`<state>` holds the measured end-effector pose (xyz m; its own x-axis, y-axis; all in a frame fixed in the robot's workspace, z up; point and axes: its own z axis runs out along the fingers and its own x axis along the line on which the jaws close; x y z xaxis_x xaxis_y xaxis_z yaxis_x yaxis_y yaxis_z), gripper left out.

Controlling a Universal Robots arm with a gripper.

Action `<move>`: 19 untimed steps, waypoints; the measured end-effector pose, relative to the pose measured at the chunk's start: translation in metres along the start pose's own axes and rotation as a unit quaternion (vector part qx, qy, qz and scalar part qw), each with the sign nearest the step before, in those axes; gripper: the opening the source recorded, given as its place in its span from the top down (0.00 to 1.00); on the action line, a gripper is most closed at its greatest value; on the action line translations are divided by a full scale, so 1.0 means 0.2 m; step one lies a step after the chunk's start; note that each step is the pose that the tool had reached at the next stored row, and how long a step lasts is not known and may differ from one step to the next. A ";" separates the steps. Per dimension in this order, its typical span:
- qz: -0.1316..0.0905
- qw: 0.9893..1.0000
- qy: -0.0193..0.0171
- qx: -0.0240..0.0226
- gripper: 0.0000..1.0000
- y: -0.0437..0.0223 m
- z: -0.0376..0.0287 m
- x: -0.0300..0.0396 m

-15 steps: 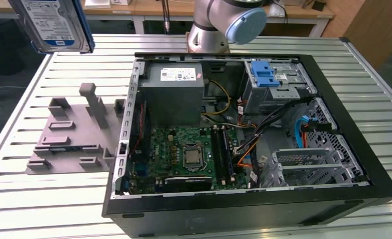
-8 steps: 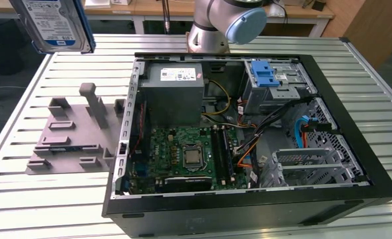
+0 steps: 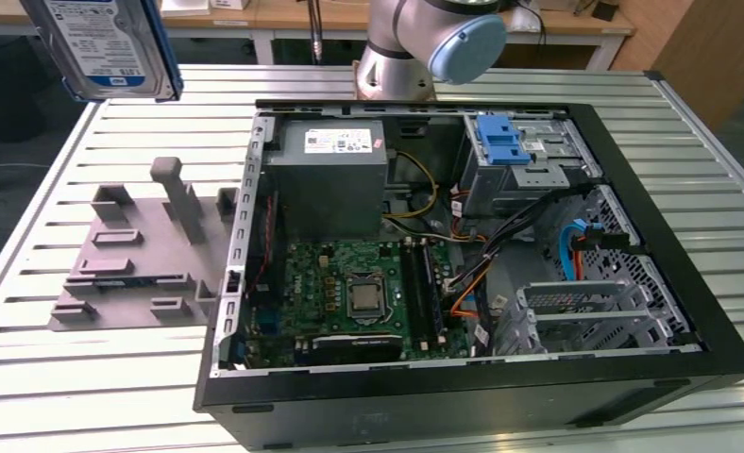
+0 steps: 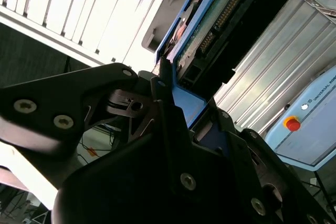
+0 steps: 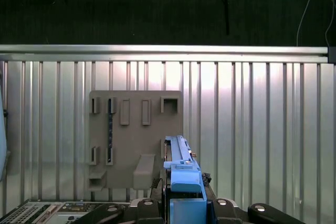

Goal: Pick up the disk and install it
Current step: 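Pick up the disk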

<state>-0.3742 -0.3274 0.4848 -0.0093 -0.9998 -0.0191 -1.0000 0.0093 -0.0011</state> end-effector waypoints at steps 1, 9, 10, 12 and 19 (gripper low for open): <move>0.000 1.000 0.000 0.000 0.64 -0.001 0.000 0.000; 0.000 1.000 0.000 0.000 0.64 -0.011 0.000 0.000; 0.000 1.000 0.000 0.000 0.64 -0.012 0.000 0.000; 0.000 1.000 0.000 0.000 0.64 -0.016 0.000 0.000; 0.000 1.000 0.000 0.000 0.64 -0.027 0.000 0.000</move>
<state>-0.3689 -0.3274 0.4848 -0.0093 -0.9998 -0.0191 -1.0000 0.0093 -0.0011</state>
